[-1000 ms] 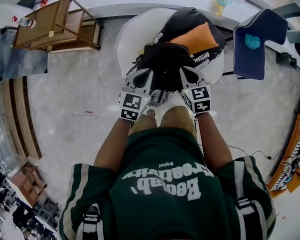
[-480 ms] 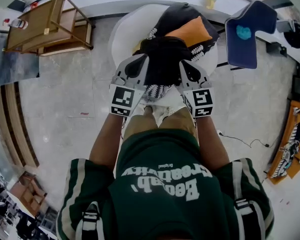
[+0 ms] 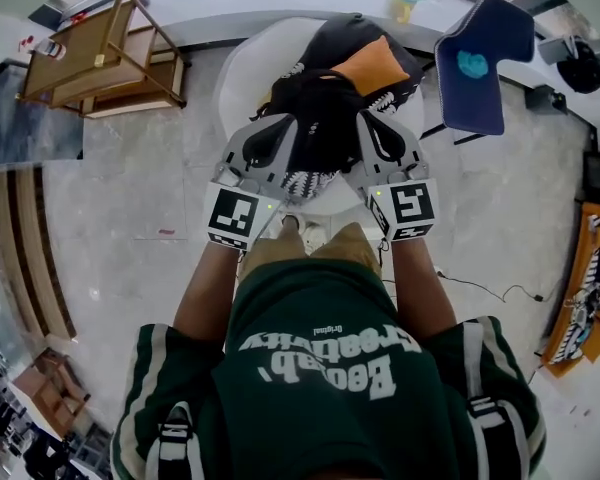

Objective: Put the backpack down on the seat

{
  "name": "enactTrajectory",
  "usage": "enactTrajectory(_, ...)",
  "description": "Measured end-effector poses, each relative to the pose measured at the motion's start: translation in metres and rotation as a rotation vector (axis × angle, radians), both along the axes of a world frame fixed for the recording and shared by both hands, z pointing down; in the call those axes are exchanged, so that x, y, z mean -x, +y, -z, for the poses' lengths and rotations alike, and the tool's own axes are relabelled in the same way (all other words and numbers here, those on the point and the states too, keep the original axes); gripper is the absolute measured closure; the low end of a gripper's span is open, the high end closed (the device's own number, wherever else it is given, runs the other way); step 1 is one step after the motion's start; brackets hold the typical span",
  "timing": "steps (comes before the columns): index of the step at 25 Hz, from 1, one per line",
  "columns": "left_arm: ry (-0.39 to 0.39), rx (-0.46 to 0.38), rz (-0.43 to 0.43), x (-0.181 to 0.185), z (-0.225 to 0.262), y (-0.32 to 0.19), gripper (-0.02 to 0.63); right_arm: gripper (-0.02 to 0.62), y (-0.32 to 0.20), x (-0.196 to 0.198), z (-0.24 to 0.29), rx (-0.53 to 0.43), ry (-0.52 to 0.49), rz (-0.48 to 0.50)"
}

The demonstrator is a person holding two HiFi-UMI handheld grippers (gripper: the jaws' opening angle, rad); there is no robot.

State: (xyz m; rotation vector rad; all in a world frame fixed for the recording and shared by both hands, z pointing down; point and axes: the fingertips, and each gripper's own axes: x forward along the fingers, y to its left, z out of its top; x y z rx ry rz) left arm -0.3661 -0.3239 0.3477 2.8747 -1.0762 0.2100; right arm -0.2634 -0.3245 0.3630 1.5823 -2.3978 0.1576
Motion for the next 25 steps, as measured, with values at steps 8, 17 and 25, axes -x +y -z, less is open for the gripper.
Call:
enactTrajectory(8, -0.05, -0.075, 0.04, -0.053, 0.032, 0.106, 0.588, 0.563, 0.107, -0.044, 0.048, -0.113, -0.033, -0.008)
enactTrajectory(17, -0.074, -0.136, 0.083, -0.055, 0.061, 0.183, 0.588, 0.563, 0.192, -0.051, 0.077, -0.193, -0.059, 0.021)
enactTrajectory(25, -0.045, -0.219, 0.094, -0.028, 0.094, 0.223, 0.588, 0.563, 0.228, -0.032, 0.102, -0.248, -0.038, 0.029)
